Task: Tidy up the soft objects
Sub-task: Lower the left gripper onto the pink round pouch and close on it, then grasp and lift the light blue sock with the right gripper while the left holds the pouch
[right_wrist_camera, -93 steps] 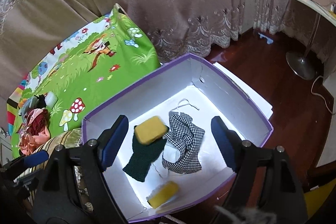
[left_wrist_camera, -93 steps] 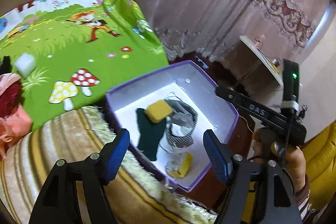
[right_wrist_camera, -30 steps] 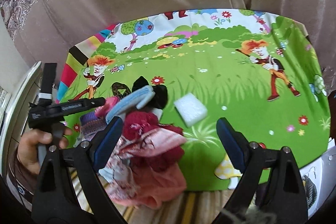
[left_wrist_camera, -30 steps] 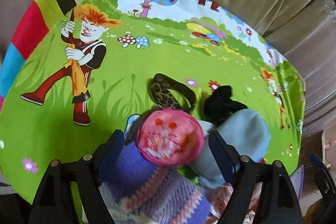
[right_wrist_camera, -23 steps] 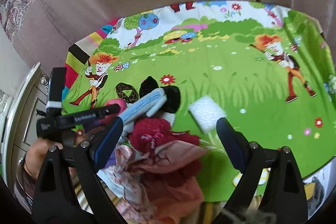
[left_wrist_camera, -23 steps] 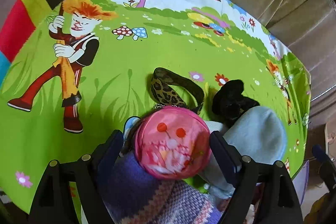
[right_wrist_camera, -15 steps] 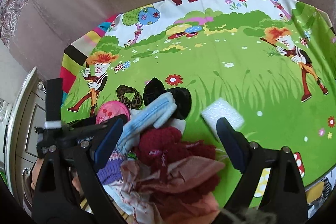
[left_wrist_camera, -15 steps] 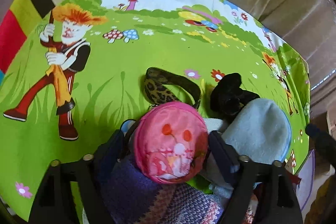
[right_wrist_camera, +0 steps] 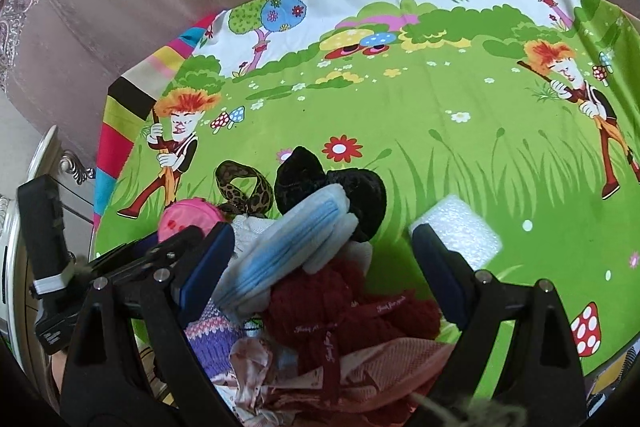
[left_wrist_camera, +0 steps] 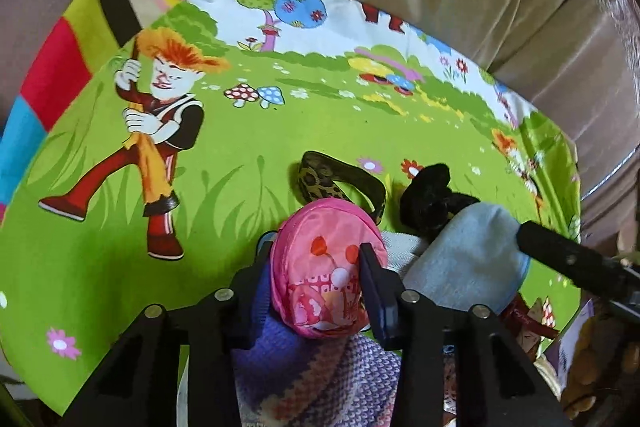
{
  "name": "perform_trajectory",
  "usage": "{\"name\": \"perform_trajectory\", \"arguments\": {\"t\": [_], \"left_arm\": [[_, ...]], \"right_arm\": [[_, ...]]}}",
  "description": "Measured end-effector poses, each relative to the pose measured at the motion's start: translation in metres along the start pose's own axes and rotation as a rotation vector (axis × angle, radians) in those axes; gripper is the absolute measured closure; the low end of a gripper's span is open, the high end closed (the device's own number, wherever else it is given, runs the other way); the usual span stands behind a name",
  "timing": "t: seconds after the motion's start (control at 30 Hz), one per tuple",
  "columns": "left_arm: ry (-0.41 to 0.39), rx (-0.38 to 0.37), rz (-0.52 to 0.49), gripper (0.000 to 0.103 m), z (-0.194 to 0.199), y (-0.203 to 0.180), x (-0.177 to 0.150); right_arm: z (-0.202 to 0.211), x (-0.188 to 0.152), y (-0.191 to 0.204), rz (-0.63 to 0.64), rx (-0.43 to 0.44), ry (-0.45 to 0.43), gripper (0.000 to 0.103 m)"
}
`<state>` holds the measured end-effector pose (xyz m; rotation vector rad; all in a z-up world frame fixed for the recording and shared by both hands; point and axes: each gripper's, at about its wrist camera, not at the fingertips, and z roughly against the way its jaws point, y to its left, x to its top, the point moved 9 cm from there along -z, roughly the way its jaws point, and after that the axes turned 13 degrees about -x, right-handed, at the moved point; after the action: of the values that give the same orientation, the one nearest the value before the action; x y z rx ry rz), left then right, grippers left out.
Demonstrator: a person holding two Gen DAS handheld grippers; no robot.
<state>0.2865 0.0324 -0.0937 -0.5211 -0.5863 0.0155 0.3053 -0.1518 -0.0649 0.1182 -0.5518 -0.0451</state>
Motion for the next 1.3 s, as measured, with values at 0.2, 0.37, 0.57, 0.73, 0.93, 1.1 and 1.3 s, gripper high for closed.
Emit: {"name": "perform_trajectory", "arguments": {"t": [0.2, 0.37, 0.57, 0.73, 0.93, 1.1, 1.3], "left_arm": [[-0.041, -0.009, 0.016, 0.062, 0.011, -0.002, -0.002], [-0.085, -0.001, 0.012, 0.063, 0.021, -0.003, 0.001], [-0.121, 0.003, 0.029, 0.063, 0.031, -0.001, 0.0], [-0.163, 0.012, 0.041, 0.063, 0.041, 0.0, 0.0], [-0.213, 0.01, 0.046, 0.063, 0.055, -0.003, 0.001], [-0.228, -0.007, 0.056, 0.063, 0.062, -0.008, -0.006], [-0.236, -0.032, 0.055, 0.063, 0.068, -0.022, -0.014]], "right_arm": [[-0.008, -0.004, 0.008, 0.043, 0.003, 0.018, 0.055], [-0.006, -0.004, 0.011, 0.064, 0.018, -0.003, 0.08], [0.01, 0.004, 0.017, 0.067, 0.059, -0.067, 0.086], [0.029, 0.012, 0.018, 0.058, 0.086, -0.127, 0.086], [0.057, 0.02, 0.009, 0.036, 0.116, -0.195, 0.087], [0.083, 0.022, -0.013, -0.001, 0.115, -0.236, 0.087], [0.116, 0.015, -0.059, -0.063, 0.071, -0.272, 0.087]]}}
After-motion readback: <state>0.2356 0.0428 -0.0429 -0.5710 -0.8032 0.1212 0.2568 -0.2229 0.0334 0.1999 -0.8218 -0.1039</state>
